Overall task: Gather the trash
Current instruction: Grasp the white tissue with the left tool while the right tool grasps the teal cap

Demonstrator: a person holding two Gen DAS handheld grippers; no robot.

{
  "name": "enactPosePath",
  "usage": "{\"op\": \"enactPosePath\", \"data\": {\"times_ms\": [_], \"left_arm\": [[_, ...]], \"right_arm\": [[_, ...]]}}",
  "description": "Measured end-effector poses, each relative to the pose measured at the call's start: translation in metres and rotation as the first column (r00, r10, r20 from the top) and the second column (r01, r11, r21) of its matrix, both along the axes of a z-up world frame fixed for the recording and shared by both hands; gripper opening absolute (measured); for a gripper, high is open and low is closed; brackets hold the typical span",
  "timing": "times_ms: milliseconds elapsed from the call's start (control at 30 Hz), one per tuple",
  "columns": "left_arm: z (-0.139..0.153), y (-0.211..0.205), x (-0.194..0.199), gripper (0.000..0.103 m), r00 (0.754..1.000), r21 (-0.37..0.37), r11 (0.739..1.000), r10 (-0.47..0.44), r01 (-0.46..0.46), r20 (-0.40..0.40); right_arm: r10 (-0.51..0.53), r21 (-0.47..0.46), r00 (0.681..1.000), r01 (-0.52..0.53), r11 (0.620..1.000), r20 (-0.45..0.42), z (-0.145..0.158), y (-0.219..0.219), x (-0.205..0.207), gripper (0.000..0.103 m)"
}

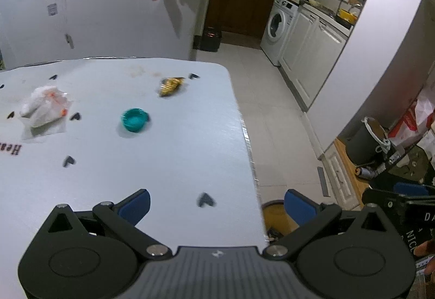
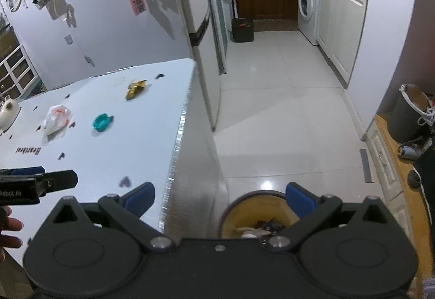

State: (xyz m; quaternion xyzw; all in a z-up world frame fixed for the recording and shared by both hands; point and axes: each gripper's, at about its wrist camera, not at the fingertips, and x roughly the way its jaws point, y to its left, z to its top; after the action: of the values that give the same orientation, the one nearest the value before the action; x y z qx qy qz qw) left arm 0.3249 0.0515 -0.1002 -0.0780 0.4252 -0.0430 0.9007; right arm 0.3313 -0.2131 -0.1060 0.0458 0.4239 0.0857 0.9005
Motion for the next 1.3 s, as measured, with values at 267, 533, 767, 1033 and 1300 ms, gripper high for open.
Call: {"op": "enactPosePath", "data": {"times_ms": [267, 533, 767, 1033, 1300], "left_arm": [[0.002, 0.076, 0.008, 0.103, 0.998, -0.003, 0.998, 0.055, -0.055, 0.010], [-0.001, 0.154, 0.023, 0.103, 0.992, 0.019, 0.992, 0.125, -0.126, 0.013], [-0.005, 0.216, 0.050, 0.103, 0.985, 0.042, 0.984, 0.170, -0.172, 0.034], [-0.017, 0.284, 0.106, 0.103, 0.976, 0.077, 0.973, 0.211, -0.215, 0.057], [-0.043, 0.357, 0.171, 0.103, 0.965, 0.052, 0.964, 0.257, -0.260, 0.044]], "right_arm": [[0.047, -0.008, 0.999, -0.047, 0.999, -0.006, 0.002, 0.076, 0.017, 0.103], [0.102, -0.004, 0.994, -0.103, 0.995, -0.022, -0.004, 0.143, 0.041, 0.103], [0.166, -0.010, 0.986, -0.166, 0.986, -0.019, -0.008, 0.194, 0.066, 0.103], [0.203, -0.017, 0.979, -0.203, 0.979, -0.027, -0.017, 0.233, 0.107, 0.103], [0.235, -0.028, 0.970, -0.237, 0.971, -0.061, -0.041, 0.263, 0.152, 0.103]]}}
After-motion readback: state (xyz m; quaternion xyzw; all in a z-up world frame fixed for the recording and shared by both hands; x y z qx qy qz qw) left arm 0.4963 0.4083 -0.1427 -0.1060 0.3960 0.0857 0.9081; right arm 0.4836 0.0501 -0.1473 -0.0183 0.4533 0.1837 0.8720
